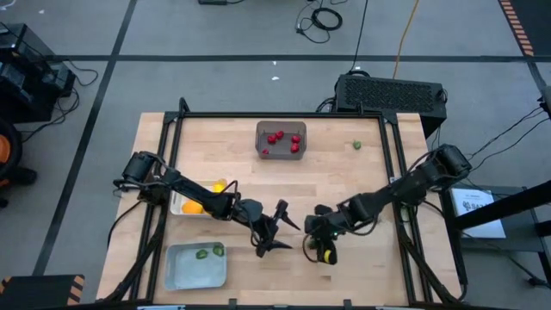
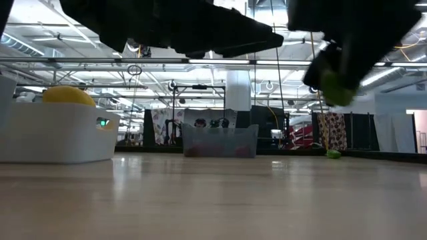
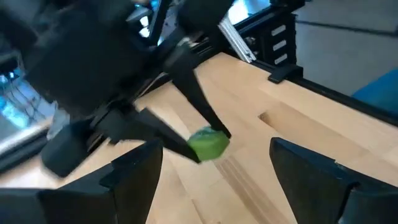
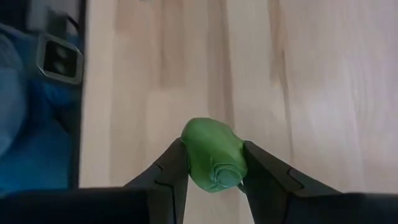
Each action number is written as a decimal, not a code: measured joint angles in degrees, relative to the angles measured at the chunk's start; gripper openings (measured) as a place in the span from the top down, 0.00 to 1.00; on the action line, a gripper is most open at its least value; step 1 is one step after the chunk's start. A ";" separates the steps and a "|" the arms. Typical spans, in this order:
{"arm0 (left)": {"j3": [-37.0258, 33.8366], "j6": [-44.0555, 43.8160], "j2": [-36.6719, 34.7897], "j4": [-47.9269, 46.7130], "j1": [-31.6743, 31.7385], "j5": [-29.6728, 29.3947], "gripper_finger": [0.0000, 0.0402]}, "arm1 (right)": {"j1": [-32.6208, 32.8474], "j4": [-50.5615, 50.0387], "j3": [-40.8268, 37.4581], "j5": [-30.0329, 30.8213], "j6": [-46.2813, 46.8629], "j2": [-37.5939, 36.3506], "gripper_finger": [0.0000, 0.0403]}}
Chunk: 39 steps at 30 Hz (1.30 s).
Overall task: Sort produce into baskets
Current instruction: Put the green chili pepper into the gray bin
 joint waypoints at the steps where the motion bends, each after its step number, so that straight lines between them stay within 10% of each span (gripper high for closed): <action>1: 0.00 1.65 0.00 -0.04 -0.27 -0.01 0.24 | -0.51 1.50 0.00 -0.08 -0.42 0.00 0.71; 24: 0.00 17.87 0.00 -0.17 -1.72 -1.59 0.25 | -6.83 16.61 0.01 -6.17 3.20 0.00 0.71; 39: -0.04 19.26 0.00 -0.99 -1.69 -3.04 0.53 | -7.00 16.54 0.00 -7.59 3.10 0.02 0.71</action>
